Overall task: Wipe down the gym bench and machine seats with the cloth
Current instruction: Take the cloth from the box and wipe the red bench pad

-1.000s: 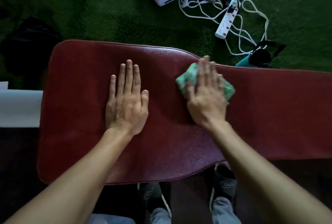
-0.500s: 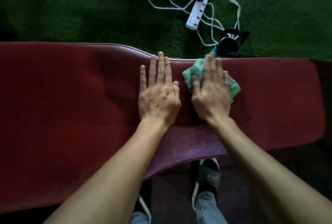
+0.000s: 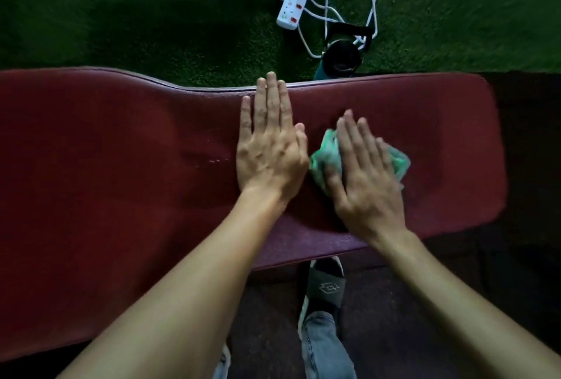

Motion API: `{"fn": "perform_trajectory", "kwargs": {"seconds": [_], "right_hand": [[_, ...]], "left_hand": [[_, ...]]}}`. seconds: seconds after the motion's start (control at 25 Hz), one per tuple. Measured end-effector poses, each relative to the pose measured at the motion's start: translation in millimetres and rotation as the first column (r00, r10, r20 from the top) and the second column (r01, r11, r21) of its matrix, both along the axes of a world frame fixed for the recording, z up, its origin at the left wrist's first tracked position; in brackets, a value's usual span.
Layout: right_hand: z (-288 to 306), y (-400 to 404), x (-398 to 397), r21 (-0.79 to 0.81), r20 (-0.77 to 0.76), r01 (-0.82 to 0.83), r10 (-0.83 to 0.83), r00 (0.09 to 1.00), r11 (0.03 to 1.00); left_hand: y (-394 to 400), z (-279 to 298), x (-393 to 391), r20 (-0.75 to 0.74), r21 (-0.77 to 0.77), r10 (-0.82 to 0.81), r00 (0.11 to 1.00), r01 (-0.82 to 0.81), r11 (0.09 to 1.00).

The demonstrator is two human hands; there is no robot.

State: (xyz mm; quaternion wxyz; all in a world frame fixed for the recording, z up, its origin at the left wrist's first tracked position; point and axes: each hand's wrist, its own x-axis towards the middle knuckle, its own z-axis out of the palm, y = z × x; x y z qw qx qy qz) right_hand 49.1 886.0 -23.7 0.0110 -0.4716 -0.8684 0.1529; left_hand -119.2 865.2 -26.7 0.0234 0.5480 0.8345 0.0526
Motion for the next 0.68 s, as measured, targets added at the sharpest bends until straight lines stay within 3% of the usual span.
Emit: {"fn": "perform_trajectory", "kwargs": {"seconds": [0.08, 0.16, 0.28, 0.36, 0.44, 0.52, 0.6, 0.68], "right_hand": [[-1, -16, 52, -0.020, 0.021, -0.015, 0.016, 1.000, 1.000], [-8, 8, 91, -0.043, 0.013, 0.236, -0.235, 0.972, 0.971], [-16, 72, 83, -0.066, 0.010, 0.584, -0.585, 0.811, 0.809], [-11, 90, 56, -0.080, -0.041, 0.558, -0.562, 0.826, 0.826], [-10, 66, 56, -0.073, -0.072, 0.275, -0.280, 0.957, 0.959], [-6, 31, 83, -0.079, -0.034, 0.066, -0.069, 0.997, 0.995], [-11, 33, 116, -0.079, 0.016, 0.178, -0.177, 0.984, 0.981], [-20, 73, 115, -0.054, 0.029, 0.464, -0.463, 0.886, 0.884]], "left_hand": [[-1, 1, 0, 0.009, -0.009, 0.012, 1.000, -0.012, 1.000], [2, 4, 10, 0.015, -0.022, -0.005, 1.000, 0.005, 1.000], [14, 4, 36, 0.044, -0.020, -0.046, 0.998, 0.047, 0.999], [17, 4, 45, 0.039, -0.047, -0.016, 0.999, 0.017, 0.999], [17, 3, 46, 0.005, -0.076, 0.001, 1.000, -0.001, 0.997], [18, 3, 44, -0.006, -0.081, 0.004, 1.000, -0.005, 0.997], [19, 4, 46, -0.006, -0.085, -0.004, 1.000, 0.004, 0.996], [20, 6, 48, -0.027, -0.092, 0.002, 1.000, -0.004, 0.996]]}}
